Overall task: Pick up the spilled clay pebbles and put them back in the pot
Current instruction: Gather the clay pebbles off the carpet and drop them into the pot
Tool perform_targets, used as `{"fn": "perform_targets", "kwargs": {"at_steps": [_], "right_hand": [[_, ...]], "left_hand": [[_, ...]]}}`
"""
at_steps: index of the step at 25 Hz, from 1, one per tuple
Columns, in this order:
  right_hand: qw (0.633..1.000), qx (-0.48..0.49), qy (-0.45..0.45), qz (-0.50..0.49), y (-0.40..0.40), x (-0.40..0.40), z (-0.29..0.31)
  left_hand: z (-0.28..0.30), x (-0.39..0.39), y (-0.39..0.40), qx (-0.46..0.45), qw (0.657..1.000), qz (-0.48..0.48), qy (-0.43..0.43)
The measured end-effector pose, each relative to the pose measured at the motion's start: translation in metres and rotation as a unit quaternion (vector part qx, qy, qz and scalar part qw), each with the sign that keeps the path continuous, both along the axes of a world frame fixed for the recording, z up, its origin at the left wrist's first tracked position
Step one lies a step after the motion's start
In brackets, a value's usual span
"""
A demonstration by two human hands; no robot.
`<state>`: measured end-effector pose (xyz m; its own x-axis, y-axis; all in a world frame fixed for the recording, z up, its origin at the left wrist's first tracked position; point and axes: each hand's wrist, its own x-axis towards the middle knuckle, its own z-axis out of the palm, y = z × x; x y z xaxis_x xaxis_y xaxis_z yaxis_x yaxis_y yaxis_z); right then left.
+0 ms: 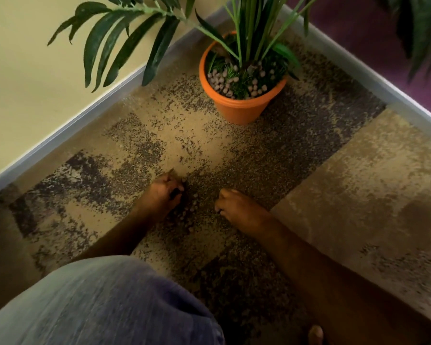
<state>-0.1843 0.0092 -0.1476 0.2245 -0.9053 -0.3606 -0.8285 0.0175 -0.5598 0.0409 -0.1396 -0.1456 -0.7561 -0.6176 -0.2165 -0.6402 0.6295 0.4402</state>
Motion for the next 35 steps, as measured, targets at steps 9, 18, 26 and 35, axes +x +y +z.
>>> {"fn": "perform_targets", "kwargs": {"at_steps": [9,18,26,35], "right_hand": [[0.958,0.005,-0.101,-0.269,-0.015,-0.033,0.005],[0.827,-0.139,-0.324,-0.437,-0.102,-0.062,0.115],[0.79,-0.208,-0.315,-0.483,-0.145,-0.077,0.14],[0.831,-0.262,-0.237,-0.43,-0.088,-0.081,0.106]], "left_hand": [[0.01,-0.003,-0.006,0.062,0.989,0.127,0.036],[0.122,-0.115,-0.073,0.231,0.93,0.176,0.226],[0.153,-0.205,-0.112,0.2,0.919,0.195,0.279],[0.115,-0.135,-0.107,0.223,0.886,0.291,0.283]]}}
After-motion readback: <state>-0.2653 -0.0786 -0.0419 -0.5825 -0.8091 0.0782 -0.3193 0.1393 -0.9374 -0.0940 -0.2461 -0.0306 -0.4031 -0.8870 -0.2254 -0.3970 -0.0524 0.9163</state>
